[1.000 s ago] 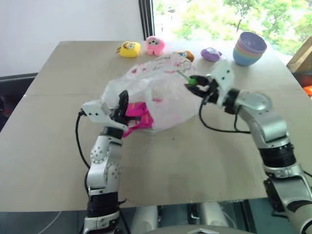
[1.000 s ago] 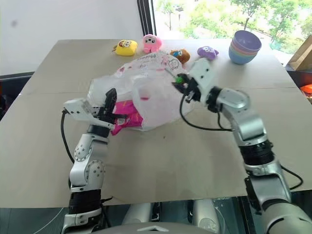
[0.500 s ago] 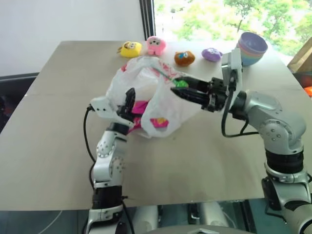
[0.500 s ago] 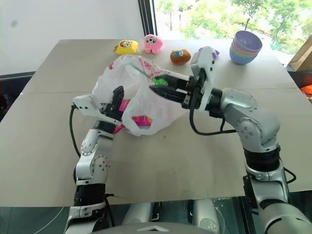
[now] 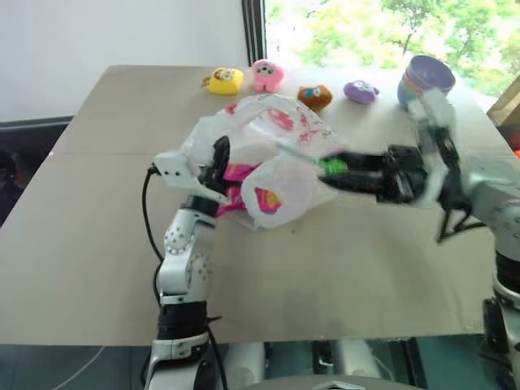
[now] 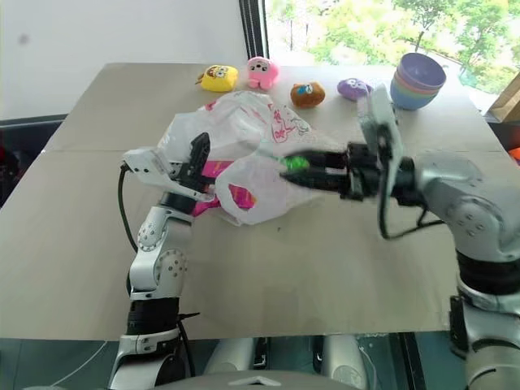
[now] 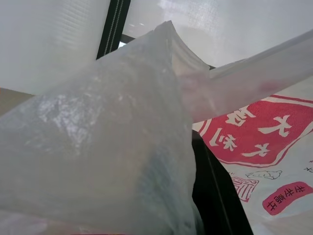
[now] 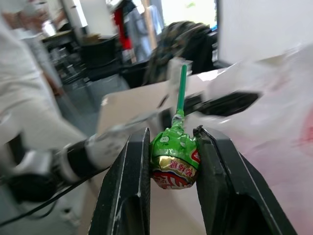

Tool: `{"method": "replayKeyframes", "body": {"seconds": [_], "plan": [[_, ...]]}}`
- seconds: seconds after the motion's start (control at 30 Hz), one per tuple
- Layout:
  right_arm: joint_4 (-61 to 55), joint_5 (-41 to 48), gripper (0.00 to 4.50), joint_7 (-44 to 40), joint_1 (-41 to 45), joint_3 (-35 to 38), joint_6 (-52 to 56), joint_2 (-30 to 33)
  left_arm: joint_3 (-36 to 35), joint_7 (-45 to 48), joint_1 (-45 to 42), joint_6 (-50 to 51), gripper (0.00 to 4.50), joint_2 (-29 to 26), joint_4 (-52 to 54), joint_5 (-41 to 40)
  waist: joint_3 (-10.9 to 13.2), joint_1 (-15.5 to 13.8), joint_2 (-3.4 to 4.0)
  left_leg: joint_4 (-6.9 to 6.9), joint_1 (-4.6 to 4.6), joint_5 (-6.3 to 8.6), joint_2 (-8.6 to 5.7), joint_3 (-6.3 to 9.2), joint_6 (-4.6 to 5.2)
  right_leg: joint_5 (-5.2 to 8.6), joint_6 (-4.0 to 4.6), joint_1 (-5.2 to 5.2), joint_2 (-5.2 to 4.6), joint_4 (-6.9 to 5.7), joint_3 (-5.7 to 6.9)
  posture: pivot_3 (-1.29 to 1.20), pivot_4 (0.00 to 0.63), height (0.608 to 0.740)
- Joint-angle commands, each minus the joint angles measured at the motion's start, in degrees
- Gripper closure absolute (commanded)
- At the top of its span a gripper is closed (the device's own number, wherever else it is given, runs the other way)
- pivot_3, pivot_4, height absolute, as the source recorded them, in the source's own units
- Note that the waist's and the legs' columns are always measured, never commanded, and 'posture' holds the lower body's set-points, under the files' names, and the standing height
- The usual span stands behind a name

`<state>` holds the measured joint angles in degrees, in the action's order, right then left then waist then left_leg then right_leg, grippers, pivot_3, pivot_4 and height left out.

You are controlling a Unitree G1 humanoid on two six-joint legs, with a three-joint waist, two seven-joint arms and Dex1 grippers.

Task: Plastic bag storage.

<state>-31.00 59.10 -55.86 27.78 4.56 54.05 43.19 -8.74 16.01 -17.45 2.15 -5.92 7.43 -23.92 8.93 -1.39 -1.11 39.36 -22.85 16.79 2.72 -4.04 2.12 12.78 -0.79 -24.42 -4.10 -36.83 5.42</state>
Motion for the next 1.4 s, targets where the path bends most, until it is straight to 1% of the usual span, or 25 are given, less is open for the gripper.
{"method": "replayKeyframes", "body": {"seconds": [0.03, 0.1, 0.17, 0.23, 0.3, 0.37, 0.43, 0.47, 0.53, 0.6, 0.67, 0.73, 0.77, 0.83, 0.93, 0.97, 1.0, 1.03, 1.07, 1.1, 1.17, 1.2, 1.27, 1.37, 1.4], "plan": [[-4.36, -1.85, 3.73, -3.25, -5.66, -2.38, -0.84, 3.58, -0.43, 0.67, -1.55, -0.88, 4.50, -0.48, 1.00, -0.41, 0.01, 0.22, 0.00, 0.02, 0.02, 0.01, -0.01, -0.05, 0.02, -0.01, -0.01, 0.00, -0.01, 0.00, -0.05, 0.00, 0.150, 0.740], [-5.22, -6.14, 3.73, -2.02, -7.95, -5.66, -1.87, 5.01, -0.59, 0.89, -1.75, -0.87, 4.50, -0.63, 0.70, -0.44, 0.01, 0.43, -0.01, 0.06, 0.09, 0.09, -0.03, -0.06, 0.17, -0.04, -0.07, 0.03, 0.00, -0.01, -0.09, 0.00, 0.150, 0.740], [-4.31, -13.86, 3.73, -0.15, -9.11, -10.76, -4.59, 5.99, -0.59, 1.04, -1.86, -0.82, 4.50, -0.67, 0.55, -0.44, 0.01, 0.59, -0.01, 0.06, 0.17, 0.10, -0.02, -0.06, 0.18, -0.04, -0.07, 0.08, 0.03, -0.03, -0.11, 0.00, 0.150, 0.740], [-1.25, -18.37, 3.73, 6.50, -8.18, -13.60, -4.96, 1.47, -0.54, 1.24, -1.85, -0.82, 4.50, -0.69, 0.31, -0.41, 0.01, 0.59, -0.01, 0.07, 0.22, 0.09, 0.00, -0.05, 0.16, -0.04, -0.07, 0.08, 0.06, -0.09, -0.11, 0.00, 0.150, 0.740], [0.65, -18.34, 3.73, 12.18, -6.96, -13.43, -3.33, -4.11, -0.48, 1.33, -1.85, -0.83, 4.50, -0.65, 0.13, -0.36, -0.01, 0.67, -0.09, 0.08, 0.24, -0.04, 0.01, -0.05, -0.07, -0.03, -0.07, 0.09, 0.08, -0.13, -0.12, 0.00, 0.150, 0.740], [3.09, -17.49, 3.73, 20.57, -5.24, -10.57, -1.04, -12.27, -0.47, 1.40, -1.73, -0.81, 4.50, -0.64, 0.14, -0.40, 0.00, 0.61, -0.07, 0.08, 0.24, -0.10, 0.01, -0.06, -0.16, -0.03, -0.07, 0.07, 0.08, -0.20, -0.13, 0.00, 0.150, 0.740], [9.08, -19.70, 3.73, 33.81, -2.14, -4.21, -2.32, -22.24, -0.37, 1.51, -1.61, -0.87, 4.50, -0.62, 0.06, -0.32, 0.00, 0.58, -0.08, 0.10, 0.22, -0.11, 0.02, -0.05, -0.19, -0.04, -0.06, 0.07, 0.08, -0.22, -0.12, 0.00, 0.150, 0.740], [12.09, -21.45, 3.73, 38.85, -0.54, -1.20, -4.14, -25.18, -0.35, 1.54, -1.57, -0.89, 4.50, -0.60, 0.05, -0.31, 0.00, 0.56, -0.08, 0.12, 0.21, -0.12, 0.01, -0.06, -0.19, -0.04, -0.06, 0.07, 0.07, -0.22, -0.13, 0.00, 0.150, 0.740], [18.59, -26.87, 3.73, 47.11, 3.01, 4.18, -10.08, -27.68, -0.33, 1.56, -1.58, -0.88, 4.50, -0.51, 0.02, -0.27, 0.00, 0.17, -0.07, 0.15, 0.16, -0.12, -0.04, -0.07, -0.19, -0.05, -0.08, 0.07, 0.03, -0.22, -0.12, 0.00, 0.150, 0.740], [24.20, -32.08, 3.73, 52.64, 5.95, 7.99, -16.30, -27.28, -0.26, 1.57, -1.44, -0.92, 4.50, -0.37, 0.10, -0.21, 0.00, -0.44, -0.07, 0.21, 0.03, -0.11, -0.13, -0.13, -0.18, -0.06, -0.11, 0.07, -0.03, -0.15, -0.02, 0.00, 0.150, 0.740], [28.58, -35.86, 3.73, 56.40, 7.74, 10.46, -19.91, -25.85, -0.19, 1.56, -1.36, -0.91, 4.50, -0.25, 0.23, -0.21, 0.00, -0.86, -0.07, 0.21, -0.02, -0.11, -0.18, -0.21, -0.17, -0.07, -0.12, 0.08, -0.04, -0.05, -0.02, 0.00, 0.150, 0.740], [31.49, -39.07, 3.73, 56.39, 8.41, 10.55, -22.70, -23.62, -0.08, 1.59, -1.55, -0.83, 4.50, -0.20, 0.30, -0.18, 0.00, -0.69, -0.06, 0.07, -0.04, -0.10, -0.18, -0.22, -0.17, -0.06, -0.13, 0.07, -0.02, 0.02, -0.02, 0.00, 0.150, 0.740], [32.02, -39.71, 3.73, 54.15, 8.38, 9.61, -23.36, -22.33, 0.04, 1.62, -1.73, -0.72, 4.50, -0.17, 0.41, -0.21, 0.01, -0.37, -0.04, 0.00, -0.02, -0.11, -0.17, -0.25, -0.17, -0.05, -0.14, 0.06, -0.01, 0.04, -0.04, 0.00, 0.150, 0.740], [30.79, -38.17, 3.73, 46.07, 7.90, 6.86, -22.82, -19.92, 0.42, 1.56, -2.35, -0.43, 4.50, -0.03, 0.64, -0.34, 0.04, 0.63, 0.04, -0.12, -0.01, -0.11, -0.13, -0.32, -0.18, -0.04, -0.15, -0.02, 0.02, 0.03, -0.08, 0.00, 0.150, 0.740], [27.19, -35.09, 3.73, 37.16, 6.85, 3.92, -20.20, -17.48, 0.94, 1.50, -2.97, -0.02, 4.50, 0.34, 0.80, -0.43, 0.06, 1.13, 0.07, -0.13, 0.07, -0.11, -0.07, -0.38, -0.18, -0.04, -0.15, -0.04, 0.07, 0.01, -0.19, 0.00, 0.150, 0.740], [23.61, -32.50, 3.73, 30.75, 4.90, 1.62, -17.56, -14.60, 1.51, 1.48, -3.29, 0.38, 4.50, 0.74, 1.07, -0.46, 0.05, 1.22, 0.08, -0.13, 0.11, -0.11, -0.06, -0.35, -0.18, -0.04, -0.15, -0.04, 0.07, -0.01, -0.22, 0.00, 0.150, 0.740], [18.05, -27.42, 3.73, 22.15, 1.74, -0.85, -13.42, -10.32, 2.34, 1.45, -3.73, 1.09, 4.50, 1.17, 1.76, -0.59, 0.05, 1.16, 0.09, -0.12, 0.12, -0.11, -0.05, -0.31, -0.18, -0.04, -0.15, -0.04, 0.07, -0.02, -0.23, 0.00, 0.150, 0.740], [14.13, -23.78, 3.73, 16.17, -0.49, -2.47, -10.47, -7.24, 2.90, 1.43, -4.03, 1.61, 4.50, 1.47, 2.25, -0.66, 0.05, 0.76, 0.10, -0.12, 0.12, -0.11, -0.06, -0.21, -0.17, -0.04, -0.15, -0.02, 0.07, -0.02, -0.22, 0.00, 0.150, 0.740], [10.24, -20.69, 3.73, 10.79, -2.64, -3.53, -9.38, -4.37, 3.18, 1.37, -4.47, 2.40, 4.50, 1.92, 3.10, -1.49, 0.06, 0.43, 0.10, -0.12, 0.08, -0.10, -0.07, -0.10, -0.15, -0.04, -0.15, -0.01, 0.06, 0.01, -0.20, 0.00, 0.150, 0.740], [7.47, -18.29, 3.73, 7.82, -3.84, -3.68, -8.89, -2.70, 3.35, 1.33, -4.86, 3.30, 4.50, 2.13, 3.98, -2.31, 0.06, 0.51, 0.08, -0.10, 0.03, -0.07, -0.07, -0.02, -0.11, -0.04, -0.15, 0.01, 0.05, 0.07, -0.13, 0.00, 0.150, 0.740], [4.22, -13.93, 3.73, 7.45, -3.76, -2.88, -7.03, -3.02, 3.75, 1.74, -5.45, 4.77, 4.50, 2.14, 5.51, -3.51, 0.07, 0.58, 0.07, -0.03, 0.03, -0.03, -0.09, -0.03, -0.04, -0.05, -0.16, 0.02, 0.02, 0.07, -0.18, 0.00, 0.150, 0.740], [2.95, -11.75, 3.73, 8.68, -2.99, -2.77, -5.67, -4.37, 3.93, 1.95, -5.68, 5.72, 4.50, 2.19, 6.27, -4.36, 0.08, 0.74, 0.06, 0.01, 0.03, -0.03, -0.09, -0.04, -0.04, -0.05, -0.18, 0.02, 0.02, 0.06, -0.20, 0.00, 0.150, 0.740], [1.66, -9.12, 3.73, 14.95, -0.59, -3.69, -3.18, -9.70, 4.67, 2.85, -5.80, 7.06, 4.50, 2.00, 7.67, -5.52, 0.07, 0.80, 0.05, 0.10, 0.13, -0.01, -0.08, -0.08, -0.01, -0.09, -0.22, 0.06, 0.04, 0.00, -0.29, 0.00, 0.150, 0.740], [4.34, -12.41, 3.73, 26.11, 3.31, -6.44, 0.07, -18.02, 5.40, 4.34, -5.21, 9.02, 4.50, 2.03, 9.83, -8.54, 0.06, 0.77, 0.07, 0.09, 0.34, -0.01, -0.03, -0.08, 0.00, -0.09, -0.20, 0.17, 0.10, -0.16, -0.33, 0.00, 0.150, 0.740], [8.19, -16.50, 3.73, 30.82, 5.48, -8.24, -0.44, -21.69, 5.99, 5.29, -4.52, 9.70, 4.50, 1.86, 10.96, -9.66, 0.06, 0.74, 0.06, 0.09, 0.35, -0.04, -0.04, -0.05, -0.06, -0.08, -0.20, 0.17, 0.11, -0.22, -0.31, 0.00, 0.150, 0.740]]}}
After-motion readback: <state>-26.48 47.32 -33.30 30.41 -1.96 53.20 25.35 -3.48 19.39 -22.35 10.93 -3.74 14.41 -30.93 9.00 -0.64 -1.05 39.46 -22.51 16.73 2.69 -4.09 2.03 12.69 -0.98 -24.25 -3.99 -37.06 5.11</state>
